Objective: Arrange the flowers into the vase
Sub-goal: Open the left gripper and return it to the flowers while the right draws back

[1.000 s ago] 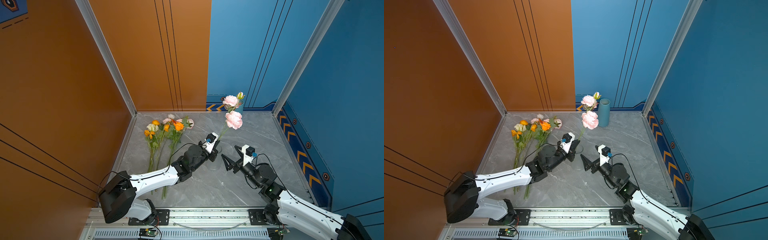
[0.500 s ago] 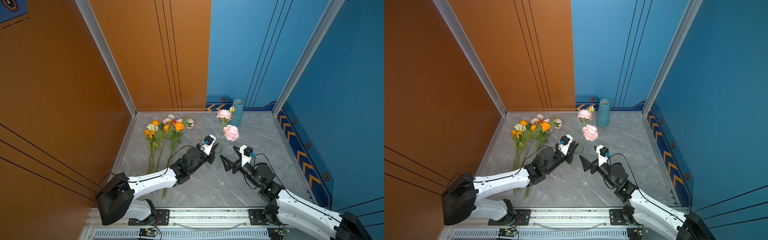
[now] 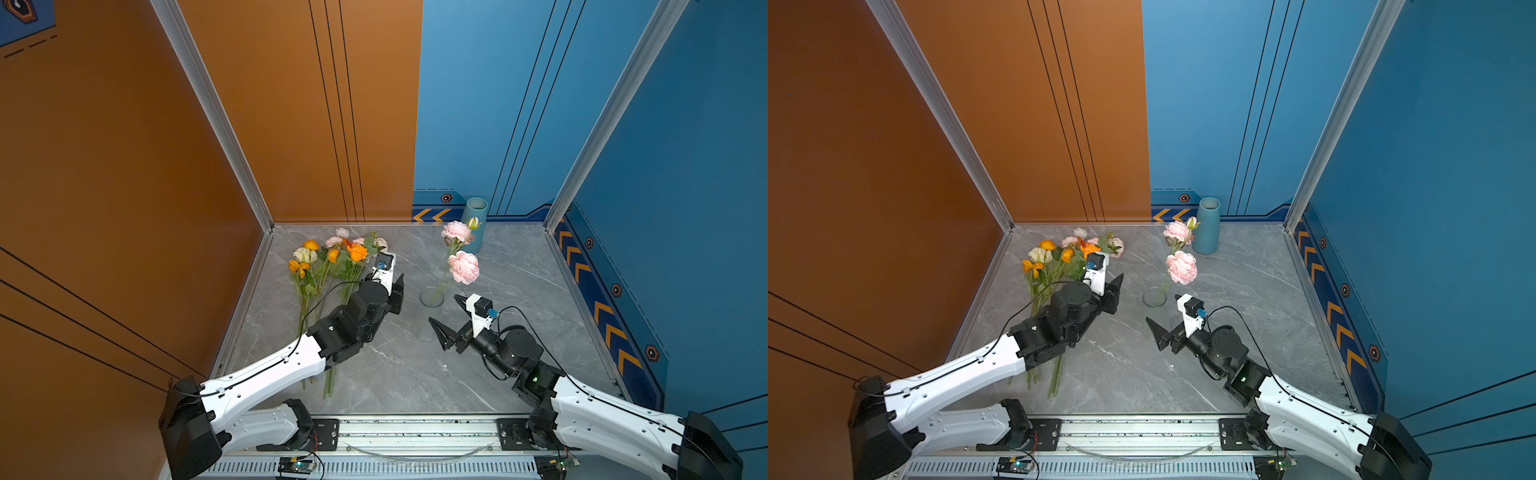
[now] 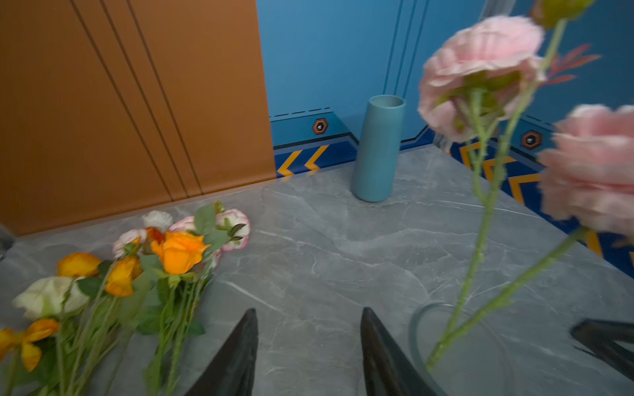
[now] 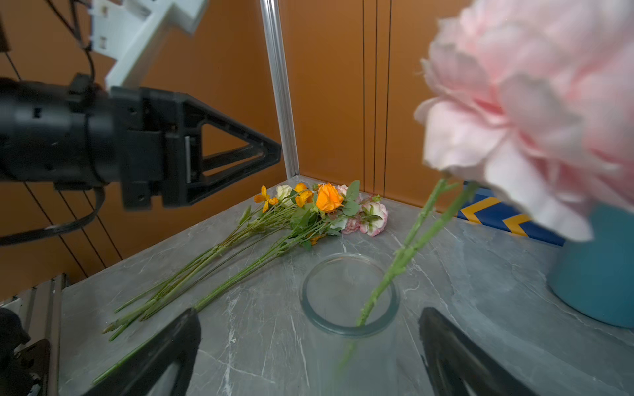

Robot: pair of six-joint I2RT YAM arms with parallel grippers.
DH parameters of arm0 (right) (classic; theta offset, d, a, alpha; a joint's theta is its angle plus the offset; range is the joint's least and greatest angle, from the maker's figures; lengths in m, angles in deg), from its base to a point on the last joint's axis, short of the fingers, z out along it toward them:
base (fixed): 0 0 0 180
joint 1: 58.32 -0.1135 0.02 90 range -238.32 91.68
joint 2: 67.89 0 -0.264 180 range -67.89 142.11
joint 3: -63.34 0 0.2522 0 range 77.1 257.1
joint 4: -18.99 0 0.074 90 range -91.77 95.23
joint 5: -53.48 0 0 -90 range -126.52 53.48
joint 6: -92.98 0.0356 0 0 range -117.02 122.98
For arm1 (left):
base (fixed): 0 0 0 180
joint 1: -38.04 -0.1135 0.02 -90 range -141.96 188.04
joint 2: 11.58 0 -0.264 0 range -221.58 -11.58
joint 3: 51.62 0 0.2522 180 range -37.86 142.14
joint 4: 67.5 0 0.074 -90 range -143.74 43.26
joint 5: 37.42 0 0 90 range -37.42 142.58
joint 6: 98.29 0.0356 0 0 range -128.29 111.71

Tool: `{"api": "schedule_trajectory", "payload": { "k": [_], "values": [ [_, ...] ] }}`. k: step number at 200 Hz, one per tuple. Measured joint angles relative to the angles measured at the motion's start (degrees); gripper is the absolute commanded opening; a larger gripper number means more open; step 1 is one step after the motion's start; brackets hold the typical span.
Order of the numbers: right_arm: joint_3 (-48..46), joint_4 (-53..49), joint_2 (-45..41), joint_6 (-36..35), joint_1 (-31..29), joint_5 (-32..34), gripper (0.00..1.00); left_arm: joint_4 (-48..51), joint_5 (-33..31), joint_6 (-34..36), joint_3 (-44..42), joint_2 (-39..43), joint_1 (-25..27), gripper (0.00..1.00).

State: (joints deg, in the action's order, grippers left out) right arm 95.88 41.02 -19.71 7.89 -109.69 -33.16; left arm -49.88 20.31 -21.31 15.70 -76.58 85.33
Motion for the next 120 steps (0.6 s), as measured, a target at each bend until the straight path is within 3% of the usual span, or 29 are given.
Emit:
{"api": "schedule_trajectory", "payload": {
  "k": [29, 68, 88, 120],
  "values": [
    [1.66, -0.13, 3.39, -2.58, -3.48, -0.22, 1.0, 19.19, 0.72, -8.37, 1.46, 1.42, -13.86, 0.44],
    [2.03, 2.32, 11.02, -5.22, -7.19, -6.16, 1.0, 32.22, 9.2, -13.75, -1.49, -1.01, -31.93, 0.37],
    [3.5, 3.26, 16.09, -6.03, -8.52, -9.79, 1.0, 34.64, 12.31, -14.14, -1.68, -6.4, -35.15, 0.37],
    [6.25, 3.67, 22.64, -6.23, -9.42, -13.11, 1.0, 35.36, 14.51, -13.84, -1.64, -14.23, -35.63, 0.38]
  ]
}}
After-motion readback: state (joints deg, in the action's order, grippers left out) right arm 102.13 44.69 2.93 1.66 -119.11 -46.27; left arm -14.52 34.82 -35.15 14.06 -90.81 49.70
